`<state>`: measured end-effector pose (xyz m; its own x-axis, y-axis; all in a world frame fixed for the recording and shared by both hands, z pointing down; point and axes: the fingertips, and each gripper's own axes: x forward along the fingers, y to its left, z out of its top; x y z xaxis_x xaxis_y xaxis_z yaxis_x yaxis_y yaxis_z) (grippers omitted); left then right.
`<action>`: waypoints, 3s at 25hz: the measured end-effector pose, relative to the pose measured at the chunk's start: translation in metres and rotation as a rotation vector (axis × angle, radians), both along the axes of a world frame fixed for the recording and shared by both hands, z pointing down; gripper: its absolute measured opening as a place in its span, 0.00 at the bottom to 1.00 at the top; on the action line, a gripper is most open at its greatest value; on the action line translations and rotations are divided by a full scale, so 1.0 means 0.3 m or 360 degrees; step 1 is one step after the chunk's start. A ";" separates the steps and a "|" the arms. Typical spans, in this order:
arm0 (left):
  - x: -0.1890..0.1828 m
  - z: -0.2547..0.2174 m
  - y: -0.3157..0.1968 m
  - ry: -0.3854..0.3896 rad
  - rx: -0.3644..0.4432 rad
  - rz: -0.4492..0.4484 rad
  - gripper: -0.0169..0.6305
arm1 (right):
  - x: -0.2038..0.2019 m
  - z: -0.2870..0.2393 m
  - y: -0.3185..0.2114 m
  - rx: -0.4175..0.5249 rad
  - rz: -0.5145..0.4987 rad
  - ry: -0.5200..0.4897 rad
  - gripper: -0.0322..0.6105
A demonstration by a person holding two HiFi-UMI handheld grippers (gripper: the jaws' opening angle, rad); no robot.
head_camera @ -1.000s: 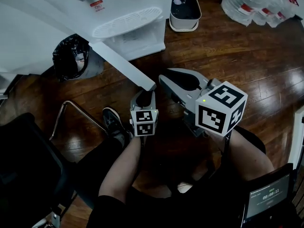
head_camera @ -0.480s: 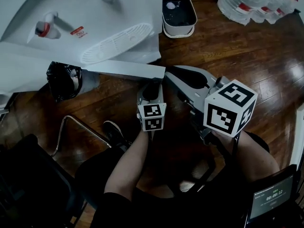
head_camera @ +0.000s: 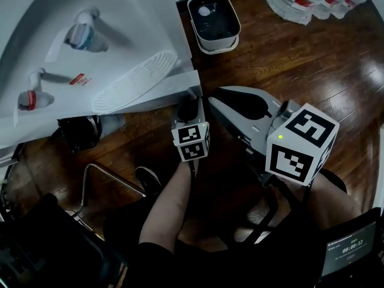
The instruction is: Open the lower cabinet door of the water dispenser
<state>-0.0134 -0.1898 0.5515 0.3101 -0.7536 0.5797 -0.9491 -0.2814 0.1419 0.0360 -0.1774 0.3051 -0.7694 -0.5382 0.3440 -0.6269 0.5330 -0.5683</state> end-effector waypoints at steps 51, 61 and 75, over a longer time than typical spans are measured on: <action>-0.004 -0.037 -0.031 0.0020 -0.0007 -0.0006 0.25 | -0.015 0.020 0.083 0.0021 -0.0037 0.0082 0.12; -0.130 -0.372 0.237 0.0101 0.0086 -0.0037 0.25 | -0.074 0.054 0.278 0.0190 0.0097 0.0258 0.12; -0.343 -0.824 0.723 0.0251 0.0425 -0.0184 0.25 | -0.085 0.034 0.565 0.0466 0.0334 0.0342 0.12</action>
<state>-0.1164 0.0269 0.3043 0.2837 -0.9079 0.3088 -0.9492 -0.2200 0.2252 0.0105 -0.0077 0.3152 -0.5600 -0.7746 0.2941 -0.8269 0.5005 -0.2563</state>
